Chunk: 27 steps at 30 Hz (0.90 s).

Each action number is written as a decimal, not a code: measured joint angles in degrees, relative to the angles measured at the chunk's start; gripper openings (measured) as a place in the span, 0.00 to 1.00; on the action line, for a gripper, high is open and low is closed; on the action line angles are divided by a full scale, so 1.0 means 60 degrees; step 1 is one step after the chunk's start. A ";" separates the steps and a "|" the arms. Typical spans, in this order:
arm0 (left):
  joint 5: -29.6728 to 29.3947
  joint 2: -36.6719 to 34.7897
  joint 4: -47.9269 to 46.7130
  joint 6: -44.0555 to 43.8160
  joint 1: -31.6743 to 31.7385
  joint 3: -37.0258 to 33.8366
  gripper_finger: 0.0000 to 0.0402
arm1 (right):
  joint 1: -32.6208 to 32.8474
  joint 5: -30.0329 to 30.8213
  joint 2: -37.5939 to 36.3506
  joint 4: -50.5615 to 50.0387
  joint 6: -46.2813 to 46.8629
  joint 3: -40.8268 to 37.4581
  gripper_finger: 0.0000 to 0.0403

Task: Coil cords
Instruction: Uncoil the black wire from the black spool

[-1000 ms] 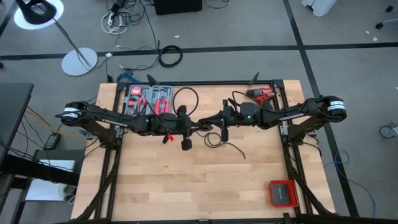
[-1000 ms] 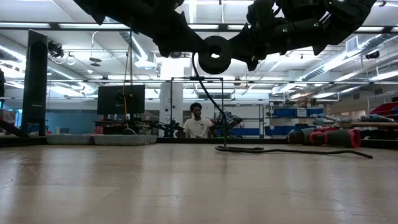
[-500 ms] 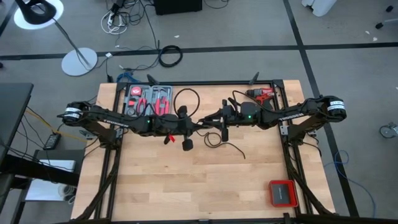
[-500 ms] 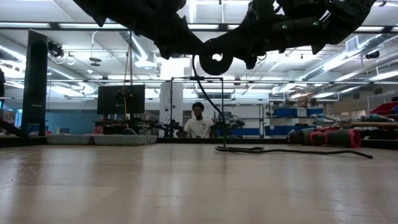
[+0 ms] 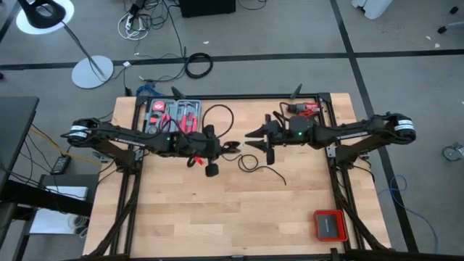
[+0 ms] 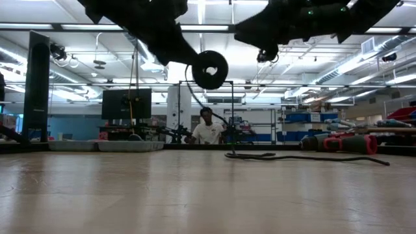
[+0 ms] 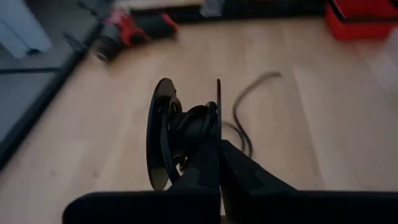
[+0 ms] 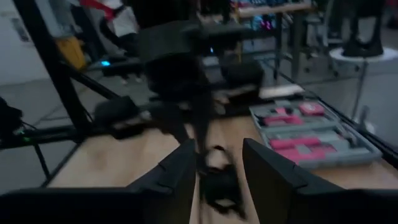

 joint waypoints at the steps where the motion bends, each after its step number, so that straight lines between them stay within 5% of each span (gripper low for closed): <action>1: 0.0185 -0.0035 -0.0114 0.0043 0.0007 0.0000 0.00 | -0.0065 0.0012 -0.0106 -0.0464 -0.0002 0.0000 0.33; 6: 0.1493 -0.0059 -0.0507 0.0490 0.0007 0.0189 0.00 | -0.0314 -0.0170 0.0019 -0.1636 0.0136 -0.0011 0.33; 13: 0.3084 -0.0063 -0.0980 0.1592 0.0001 0.0777 0.00 | -0.0363 -0.2107 0.1058 -0.1069 -0.0321 -0.0011 0.32; 27: 0.2938 -0.0066 -0.0722 0.2047 -0.0004 0.1002 0.00 | -0.0356 -0.3125 0.3507 0.1482 -0.0529 -0.0015 0.31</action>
